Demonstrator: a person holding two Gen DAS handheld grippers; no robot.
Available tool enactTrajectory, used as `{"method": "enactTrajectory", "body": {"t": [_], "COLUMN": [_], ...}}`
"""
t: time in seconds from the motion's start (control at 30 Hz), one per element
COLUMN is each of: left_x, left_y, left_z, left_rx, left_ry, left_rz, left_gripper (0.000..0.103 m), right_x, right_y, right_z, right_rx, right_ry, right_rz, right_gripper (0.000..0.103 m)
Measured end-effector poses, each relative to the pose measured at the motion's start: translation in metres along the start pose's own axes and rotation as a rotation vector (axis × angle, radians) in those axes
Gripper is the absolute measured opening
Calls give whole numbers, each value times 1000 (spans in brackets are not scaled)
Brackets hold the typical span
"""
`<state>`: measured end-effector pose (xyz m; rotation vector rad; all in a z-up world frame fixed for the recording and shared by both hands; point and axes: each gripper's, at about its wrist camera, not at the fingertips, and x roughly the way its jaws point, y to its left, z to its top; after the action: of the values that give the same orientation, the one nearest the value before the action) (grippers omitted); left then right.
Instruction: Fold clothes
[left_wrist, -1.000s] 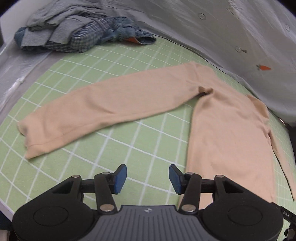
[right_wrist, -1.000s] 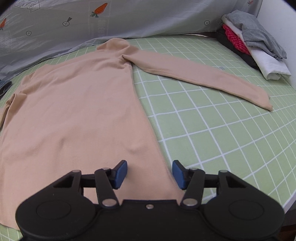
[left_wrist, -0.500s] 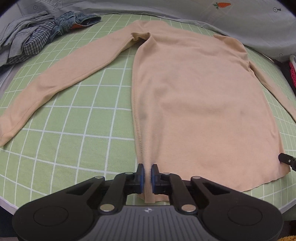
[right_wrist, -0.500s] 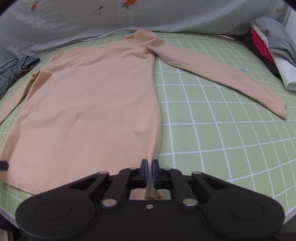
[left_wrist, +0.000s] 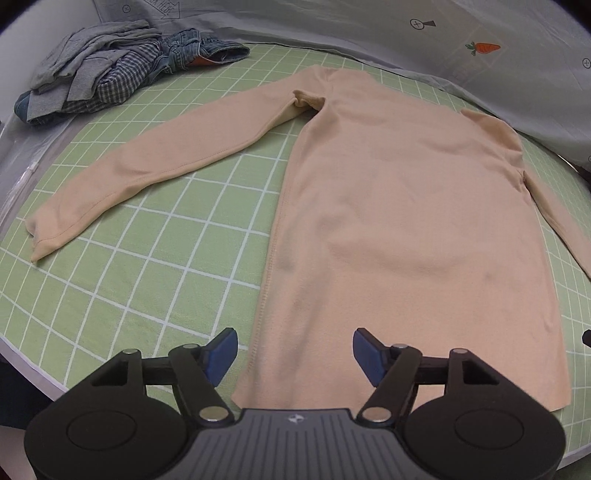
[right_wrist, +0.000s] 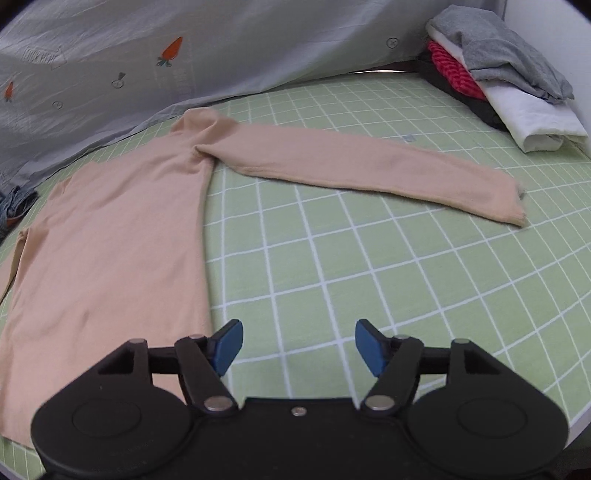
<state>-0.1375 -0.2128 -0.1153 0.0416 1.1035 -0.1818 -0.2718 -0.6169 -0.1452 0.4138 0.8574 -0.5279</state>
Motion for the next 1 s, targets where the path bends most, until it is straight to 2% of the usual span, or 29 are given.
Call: {"method": "enactTrajectory", "body": {"t": [0.07, 0.27, 0.4, 0.47, 0.57, 0.73, 0.83, 0.87, 0.93, 1.0], "left_x": [-4, -13, -9, -3, 9, 31, 47, 54, 68, 83], "left_y": [-2, -9, -12, -13, -14, -15, -15, -15, -16, -17], "left_z": [1, 10, 20, 26, 40, 77, 107, 117, 137, 156], "left_rx": [0, -6, -29, -39, -56, -75, -83, -84, -78, -72], "left_ry": [-5, -13, -3, 9, 24, 25, 10, 4, 0, -10], "left_rz": [22, 96, 122, 128, 122, 125, 137, 142, 144, 137], "left_gripper": [70, 74, 74, 74, 74, 74, 78, 80, 80, 80], "right_x": [11, 44, 73, 79, 80, 76, 82, 83, 87, 92], "right_y": [-21, -69, -95, -105, -110, -124, -108, -96, -67, -32], "right_z": [15, 70, 95, 100, 101, 102, 118, 123, 132, 140], "right_rx": [37, 75, 123, 136, 123, 205, 193, 163, 97, 42], "right_ry": [-15, -78, -66, -78, -72, -56, -17, -28, -64, -103], "right_rz": [-31, -107, -139, -153, -236, -333, -429, -436, -419, -355], "right_gripper": [63, 63, 60, 58, 46, 46, 50, 50, 60, 74]}}
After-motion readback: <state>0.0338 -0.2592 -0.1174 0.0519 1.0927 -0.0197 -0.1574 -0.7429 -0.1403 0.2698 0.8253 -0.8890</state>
